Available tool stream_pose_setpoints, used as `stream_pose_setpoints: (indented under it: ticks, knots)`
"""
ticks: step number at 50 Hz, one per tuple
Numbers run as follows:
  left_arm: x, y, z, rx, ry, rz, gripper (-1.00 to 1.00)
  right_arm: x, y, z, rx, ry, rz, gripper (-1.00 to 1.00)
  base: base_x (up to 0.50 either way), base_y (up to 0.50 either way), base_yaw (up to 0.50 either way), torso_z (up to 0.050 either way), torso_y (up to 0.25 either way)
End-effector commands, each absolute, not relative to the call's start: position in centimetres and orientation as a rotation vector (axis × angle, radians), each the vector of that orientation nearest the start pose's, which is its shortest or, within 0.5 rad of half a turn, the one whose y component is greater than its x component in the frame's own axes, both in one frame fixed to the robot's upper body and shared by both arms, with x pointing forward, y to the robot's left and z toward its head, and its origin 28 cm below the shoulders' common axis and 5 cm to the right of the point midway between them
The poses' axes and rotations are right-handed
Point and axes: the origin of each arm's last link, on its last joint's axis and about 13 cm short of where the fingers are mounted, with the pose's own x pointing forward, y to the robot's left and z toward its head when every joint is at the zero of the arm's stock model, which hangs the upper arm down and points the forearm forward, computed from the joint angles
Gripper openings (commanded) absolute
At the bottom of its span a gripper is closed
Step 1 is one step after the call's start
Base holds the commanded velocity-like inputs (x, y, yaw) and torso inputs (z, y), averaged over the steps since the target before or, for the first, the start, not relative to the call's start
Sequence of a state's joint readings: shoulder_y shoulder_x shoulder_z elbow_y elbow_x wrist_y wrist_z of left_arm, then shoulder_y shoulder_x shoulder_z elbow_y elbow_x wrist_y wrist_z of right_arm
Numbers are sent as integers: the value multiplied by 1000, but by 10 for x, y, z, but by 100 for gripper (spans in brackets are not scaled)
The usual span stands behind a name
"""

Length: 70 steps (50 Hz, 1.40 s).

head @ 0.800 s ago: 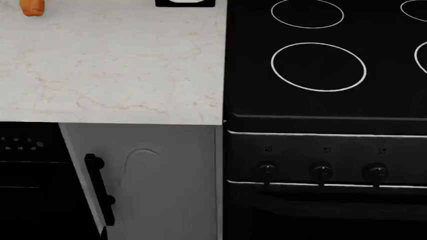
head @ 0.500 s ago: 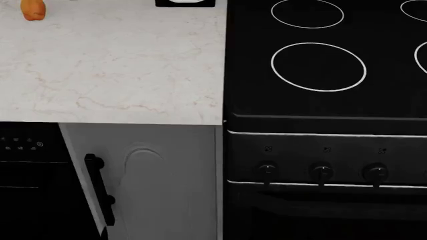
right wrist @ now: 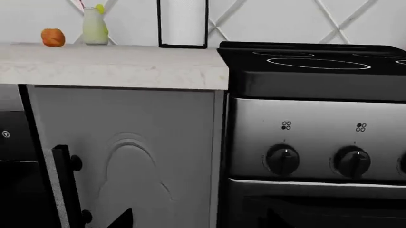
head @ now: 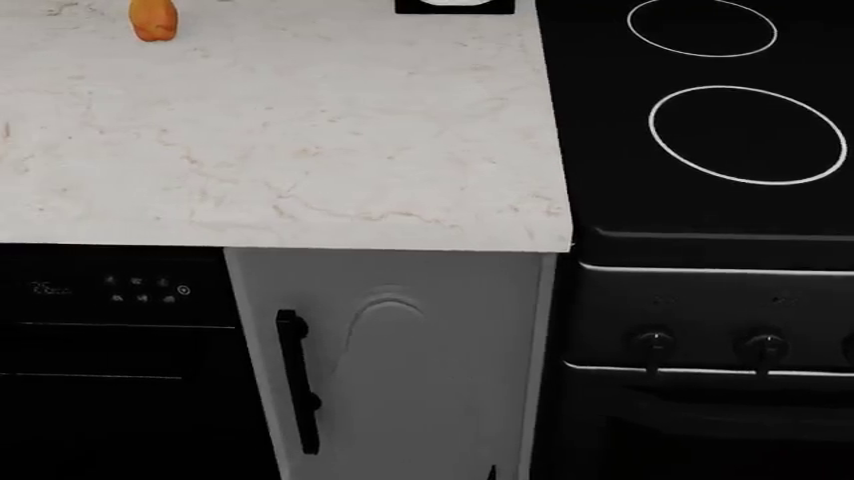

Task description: Open the dishwasher door

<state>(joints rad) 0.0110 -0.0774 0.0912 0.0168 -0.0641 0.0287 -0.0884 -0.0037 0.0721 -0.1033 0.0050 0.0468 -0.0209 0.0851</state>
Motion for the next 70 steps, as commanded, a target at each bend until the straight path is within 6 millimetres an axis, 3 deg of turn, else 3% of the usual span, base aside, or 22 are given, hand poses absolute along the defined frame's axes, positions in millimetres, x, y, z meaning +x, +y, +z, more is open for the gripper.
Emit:
stream_pose_setpoints:
  ticks: [1, 34, 48, 70]
  knots:
    - [208, 205, 15, 13, -31, -4, 100, 208, -92, 12, -25, -10, 22, 100, 0, 438, 0, 0, 0]
    - [207, 204, 14, 5, -29, -5, 100, 206, -94, 15, -15, -24, 18, 100, 0, 438, 0, 0, 0]
    - [207, 205, 14, 28, -2, 3, 100, 205, -95, 18, -4, -35, -4, 100, 0, 0, 0, -2, 0]
    - [204, 203, 18, 11, -10, -7, 100, 204, -95, 18, -7, -28, -7, 100, 0, 0, 0, -50, 0]
